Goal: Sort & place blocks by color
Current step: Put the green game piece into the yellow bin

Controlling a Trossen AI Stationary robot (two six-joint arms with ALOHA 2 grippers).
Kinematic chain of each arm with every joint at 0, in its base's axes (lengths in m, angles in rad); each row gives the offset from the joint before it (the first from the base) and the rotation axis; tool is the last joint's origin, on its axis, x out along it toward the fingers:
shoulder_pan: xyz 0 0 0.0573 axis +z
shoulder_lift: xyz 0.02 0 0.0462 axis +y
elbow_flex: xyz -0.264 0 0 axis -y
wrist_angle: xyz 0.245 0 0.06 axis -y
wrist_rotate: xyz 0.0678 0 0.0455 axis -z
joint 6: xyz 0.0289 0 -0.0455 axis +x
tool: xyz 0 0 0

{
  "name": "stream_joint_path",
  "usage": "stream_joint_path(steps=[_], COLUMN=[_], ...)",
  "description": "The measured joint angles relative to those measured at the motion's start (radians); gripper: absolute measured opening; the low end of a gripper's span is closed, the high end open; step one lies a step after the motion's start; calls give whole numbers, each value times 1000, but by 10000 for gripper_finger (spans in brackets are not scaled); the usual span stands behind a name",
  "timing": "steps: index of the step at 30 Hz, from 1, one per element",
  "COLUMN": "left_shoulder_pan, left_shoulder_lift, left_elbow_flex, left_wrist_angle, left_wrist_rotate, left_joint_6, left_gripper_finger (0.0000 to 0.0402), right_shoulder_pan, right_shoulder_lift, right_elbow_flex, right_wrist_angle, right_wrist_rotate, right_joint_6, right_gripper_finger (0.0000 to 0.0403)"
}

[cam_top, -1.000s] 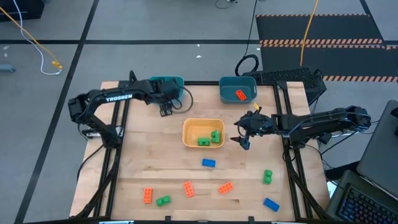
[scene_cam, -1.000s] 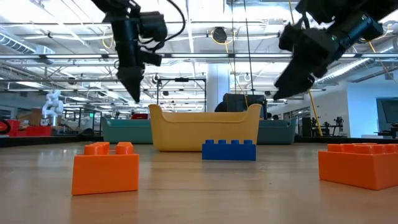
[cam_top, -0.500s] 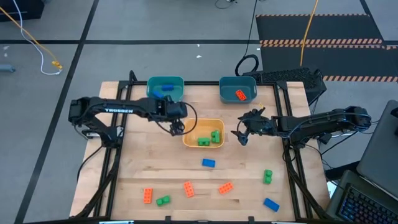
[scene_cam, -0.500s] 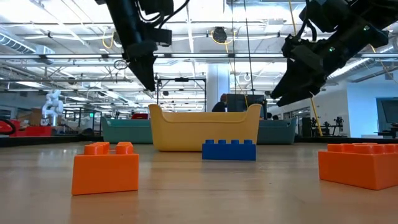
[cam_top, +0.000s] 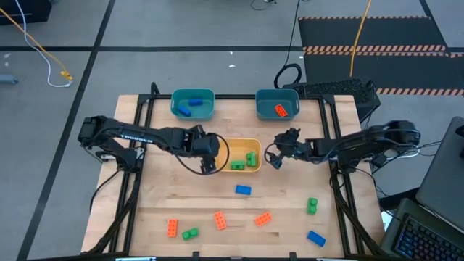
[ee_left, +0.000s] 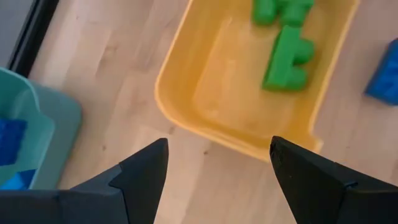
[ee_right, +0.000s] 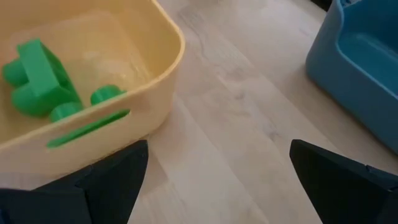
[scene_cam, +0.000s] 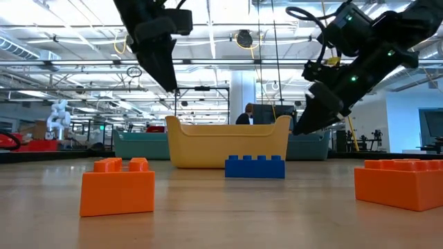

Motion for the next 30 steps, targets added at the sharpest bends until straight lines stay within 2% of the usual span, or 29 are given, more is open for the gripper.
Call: stream_joint_path(steps=[7, 21, 30], left_shoulder_pan=[-52, -141, -172], left_shoulder_lift=[0, 0, 0], left_elbow_flex=[0, 0, -1], left_wrist_angle=[20, 56, 177], left_wrist_rotate=[0, -2, -6], left_joint_6=[-34, -92, -77], left_gripper_finger=[282, 282, 282], right_shoulder_pan=[-24, -40, -40], right_shoulder_lift=[16, 16, 16], right_elbow_flex=[0, 0, 0], right_wrist_angle=[87, 133, 133], right_wrist_rotate=[2, 1, 1], right_joint_6=[0, -11, -20], right_gripper_finger=[384, 384, 384])
